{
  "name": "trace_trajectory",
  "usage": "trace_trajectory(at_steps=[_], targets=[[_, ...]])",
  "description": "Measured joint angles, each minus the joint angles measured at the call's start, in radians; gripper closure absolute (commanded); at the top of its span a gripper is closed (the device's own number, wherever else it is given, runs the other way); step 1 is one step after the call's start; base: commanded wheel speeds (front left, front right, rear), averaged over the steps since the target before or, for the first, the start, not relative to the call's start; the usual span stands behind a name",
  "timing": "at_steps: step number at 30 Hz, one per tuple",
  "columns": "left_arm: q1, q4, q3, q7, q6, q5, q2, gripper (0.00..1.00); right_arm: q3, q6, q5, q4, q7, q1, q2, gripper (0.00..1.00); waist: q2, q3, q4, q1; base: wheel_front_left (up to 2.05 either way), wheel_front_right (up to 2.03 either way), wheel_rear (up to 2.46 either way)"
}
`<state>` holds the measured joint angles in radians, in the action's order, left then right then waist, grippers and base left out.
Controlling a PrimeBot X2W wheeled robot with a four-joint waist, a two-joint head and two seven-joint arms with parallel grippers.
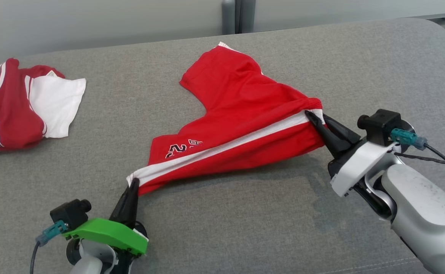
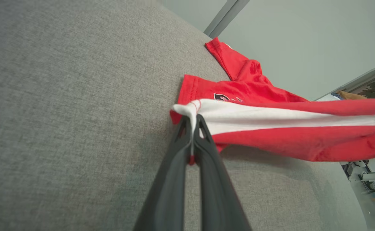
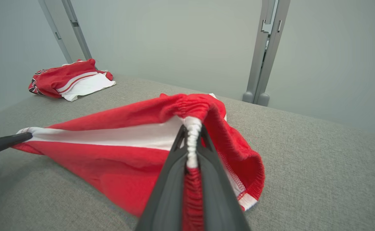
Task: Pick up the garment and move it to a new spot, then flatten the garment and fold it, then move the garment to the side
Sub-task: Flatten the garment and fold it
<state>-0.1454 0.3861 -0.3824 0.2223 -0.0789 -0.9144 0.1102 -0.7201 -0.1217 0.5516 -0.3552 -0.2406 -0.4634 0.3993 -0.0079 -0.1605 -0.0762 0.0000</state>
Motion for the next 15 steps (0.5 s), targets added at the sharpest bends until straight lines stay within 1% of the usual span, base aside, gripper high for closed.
trace_trajectory(at_steps=[3, 8, 12, 15], targets=[[0.0, -0.021, 0.03, 0.009, -0.002, -0.007, 0.002, 1.0, 0.024, 0.0, 0.009, 0.032, -0.002, 0.001, -0.005, 1.0, 0.0, 0.003, -0.011, 0.0, 0.0, 0.0, 0.0], [-0.009, -0.122, 0.066, 0.02, -0.023, -0.021, 0.001, 1.0, 0.108, 0.0, 0.113, 0.096, -0.008, 0.028, -0.007, 1.0, 0.0, 0.02, -0.022, 0.0, 0.0, 0.0, 0.0], [-0.042, -0.26, 0.122, 0.026, -0.033, -0.066, 0.0, 1.0, 0.179, -0.001, 0.2, 0.18, -0.009, 0.068, -0.003, 1.0, 0.0, 0.037, -0.025, 0.0, 0.0, 0.0, 0.0], [-0.069, -0.393, 0.152, 0.026, -0.042, -0.077, 0.003, 1.0, 0.236, -0.001, 0.258, 0.273, -0.01, 0.074, 0.007, 1.0, 0.0, 0.051, -0.027, 0.0, 0.0, 0.0, 0.0]])
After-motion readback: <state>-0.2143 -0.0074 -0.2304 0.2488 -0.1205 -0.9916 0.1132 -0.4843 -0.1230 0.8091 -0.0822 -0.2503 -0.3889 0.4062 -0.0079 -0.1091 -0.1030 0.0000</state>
